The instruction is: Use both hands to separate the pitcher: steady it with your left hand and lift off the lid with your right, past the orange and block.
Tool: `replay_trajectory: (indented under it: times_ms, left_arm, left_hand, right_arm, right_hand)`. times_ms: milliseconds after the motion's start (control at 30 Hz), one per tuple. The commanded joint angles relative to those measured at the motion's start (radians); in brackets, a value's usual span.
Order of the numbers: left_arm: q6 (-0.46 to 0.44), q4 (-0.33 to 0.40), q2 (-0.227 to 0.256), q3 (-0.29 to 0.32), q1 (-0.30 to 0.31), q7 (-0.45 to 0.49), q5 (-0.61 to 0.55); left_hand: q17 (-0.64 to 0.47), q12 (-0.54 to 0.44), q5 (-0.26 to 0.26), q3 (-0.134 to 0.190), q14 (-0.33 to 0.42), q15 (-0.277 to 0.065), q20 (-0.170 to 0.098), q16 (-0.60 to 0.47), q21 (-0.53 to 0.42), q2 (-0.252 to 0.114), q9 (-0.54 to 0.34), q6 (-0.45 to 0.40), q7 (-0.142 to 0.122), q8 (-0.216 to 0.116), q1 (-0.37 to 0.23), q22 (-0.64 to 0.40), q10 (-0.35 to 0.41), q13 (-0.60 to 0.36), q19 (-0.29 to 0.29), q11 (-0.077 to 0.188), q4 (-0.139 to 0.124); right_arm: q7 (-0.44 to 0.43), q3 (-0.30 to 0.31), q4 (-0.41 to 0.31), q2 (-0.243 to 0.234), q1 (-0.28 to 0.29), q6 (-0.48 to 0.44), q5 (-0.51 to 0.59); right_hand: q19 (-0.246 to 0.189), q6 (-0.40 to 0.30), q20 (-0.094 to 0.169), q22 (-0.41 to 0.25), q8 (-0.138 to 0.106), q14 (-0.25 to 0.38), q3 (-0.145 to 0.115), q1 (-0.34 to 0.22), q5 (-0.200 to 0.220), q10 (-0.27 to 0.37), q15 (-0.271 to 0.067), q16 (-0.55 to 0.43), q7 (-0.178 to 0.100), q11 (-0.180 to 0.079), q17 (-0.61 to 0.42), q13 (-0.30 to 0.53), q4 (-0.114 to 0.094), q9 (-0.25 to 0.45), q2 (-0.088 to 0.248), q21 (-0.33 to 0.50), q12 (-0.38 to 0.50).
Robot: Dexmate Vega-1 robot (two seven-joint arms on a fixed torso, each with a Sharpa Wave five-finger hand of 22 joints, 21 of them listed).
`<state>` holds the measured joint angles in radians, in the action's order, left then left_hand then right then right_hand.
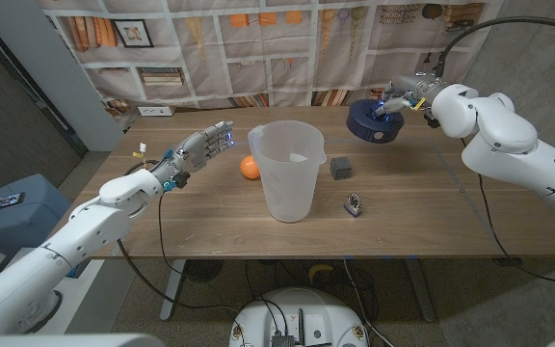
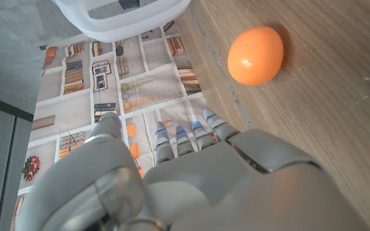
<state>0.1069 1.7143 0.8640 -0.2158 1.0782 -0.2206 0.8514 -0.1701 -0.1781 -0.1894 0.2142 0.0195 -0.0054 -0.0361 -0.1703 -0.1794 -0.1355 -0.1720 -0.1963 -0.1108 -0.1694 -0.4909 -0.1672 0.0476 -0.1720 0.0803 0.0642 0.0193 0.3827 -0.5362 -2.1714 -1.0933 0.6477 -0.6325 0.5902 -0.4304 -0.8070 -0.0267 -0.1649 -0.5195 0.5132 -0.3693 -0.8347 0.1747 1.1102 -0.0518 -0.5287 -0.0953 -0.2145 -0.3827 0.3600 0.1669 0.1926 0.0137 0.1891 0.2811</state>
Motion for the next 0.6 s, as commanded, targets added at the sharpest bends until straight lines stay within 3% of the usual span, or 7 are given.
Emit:
replay_trajectory:
  times_ms: [33,300,600]
  left_arm:
    - [0.033,0.004,-0.052,0.030,0.058,0.104,-0.012]
    - [0.040,-0.006,-0.071,0.034,0.075,0.135,-0.015]
    - [0.086,-0.053,-0.125,0.025,0.066,0.143,-0.021]
  left_hand:
    - [-0.002,-0.006,-0.008,-0.002,-0.004,0.002,-0.021,-0.003,-0.003,0.000,-0.003,0.001,0.008,-0.002,0.013,-0.003,0.004,-0.002,0.000,0.002,-0.006]
    - [-0.002,-0.011,-0.010,-0.002,-0.001,-0.002,-0.023,-0.005,-0.006,-0.005,-0.003,-0.007,0.016,-0.008,0.026,-0.003,0.014,-0.002,0.004,-0.003,-0.010]
    - [-0.002,-0.008,-0.012,0.000,-0.009,-0.004,-0.023,-0.004,-0.008,-0.016,-0.002,0.001,0.020,-0.006,0.041,-0.003,0.004,-0.002,0.005,-0.005,-0.018]
  right_arm:
    - [-0.030,-0.034,0.066,0.033,0.005,0.007,0.044]
    - [-0.039,-0.059,0.099,0.055,0.007,0.005,0.082]
    - [-0.055,-0.082,0.143,0.073,0.018,0.015,0.118]
  right_hand:
    - [-0.002,-0.132,0.006,-0.005,-0.023,0.008,-0.004,-0.097,0.008,0.013,-0.144,0.000,-0.124,-0.007,-0.006,0.002,-0.006,0.028,0.098,0.006,-0.002]
    - [-0.004,-0.130,0.008,-0.005,-0.024,0.010,-0.004,-0.098,0.008,0.011,-0.145,0.000,-0.124,-0.007,-0.006,0.001,-0.005,0.029,0.097,0.006,-0.005]
    - [-0.008,-0.131,0.012,-0.005,-0.026,0.011,-0.004,-0.099,0.008,0.010,-0.145,0.000,-0.124,-0.007,-0.007,0.002,-0.005,0.031,0.097,0.007,-0.007]
